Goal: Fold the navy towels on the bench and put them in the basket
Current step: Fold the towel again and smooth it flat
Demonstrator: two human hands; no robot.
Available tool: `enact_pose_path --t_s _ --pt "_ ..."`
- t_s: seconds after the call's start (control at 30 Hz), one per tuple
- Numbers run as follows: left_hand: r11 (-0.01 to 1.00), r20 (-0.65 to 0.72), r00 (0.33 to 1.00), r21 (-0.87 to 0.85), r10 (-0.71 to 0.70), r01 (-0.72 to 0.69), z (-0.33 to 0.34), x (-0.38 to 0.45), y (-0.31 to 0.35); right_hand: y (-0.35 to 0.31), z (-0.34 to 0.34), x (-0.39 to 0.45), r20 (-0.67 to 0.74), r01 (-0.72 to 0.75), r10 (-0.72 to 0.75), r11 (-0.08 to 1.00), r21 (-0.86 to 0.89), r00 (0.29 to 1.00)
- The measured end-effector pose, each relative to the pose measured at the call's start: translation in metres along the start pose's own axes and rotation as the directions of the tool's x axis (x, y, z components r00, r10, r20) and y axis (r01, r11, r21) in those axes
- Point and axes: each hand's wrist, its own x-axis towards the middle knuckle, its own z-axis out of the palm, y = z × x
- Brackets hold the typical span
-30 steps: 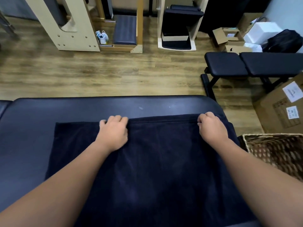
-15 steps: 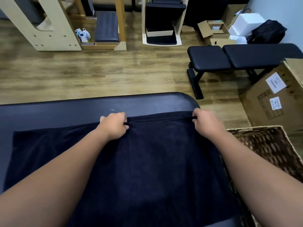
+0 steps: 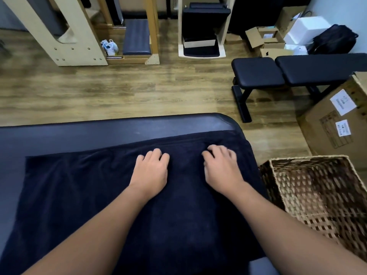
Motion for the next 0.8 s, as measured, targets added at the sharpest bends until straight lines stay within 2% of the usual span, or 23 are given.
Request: enact_pose_path --t_s 0.23,0.4,0.5,0.63,0.7,0.8 --pt "0.962 -0.039 0.961 -0.022 -0.274 0.274 -0.016 -0.083 -0.059 -0.090 0.008 0.019 -0.009 0.255 -0.255 0.960 0.117 0.967" --pt "0.865 -0.013 0.866 0.040 -0.500 0.500 -0.037 -0.164 -0.113 -0.180 0.008 0.047 0.107 0.404 -0.429 0.894 0.193 0.897" --pt "0.763 -0.013 0.766 0.080 -0.643 0.641 -0.050 -0.212 -0.140 -0.236 0.005 0.064 0.091 0.458 -0.486 0.861 0.223 0.869" --pt "0.589 -0.009 0.594 0.114 -0.805 0.800 -0.057 -0.269 -0.161 -0.304 0.002 0.091 0.120 0.460 -0.495 0.856 0.236 0.861" --pt "0.493 0.047 0.491 0.138 -0.870 0.859 -0.059 -0.291 -0.165 -0.336 0.003 0.102 0.174 0.437 -0.481 0.867 0.238 0.860" --pt "0.354 0.201 0.324 0.136 -0.925 0.925 -0.063 -0.309 -0.169 -0.376 0.008 0.112 0.260 0.392 -0.441 0.893 0.221 0.859"
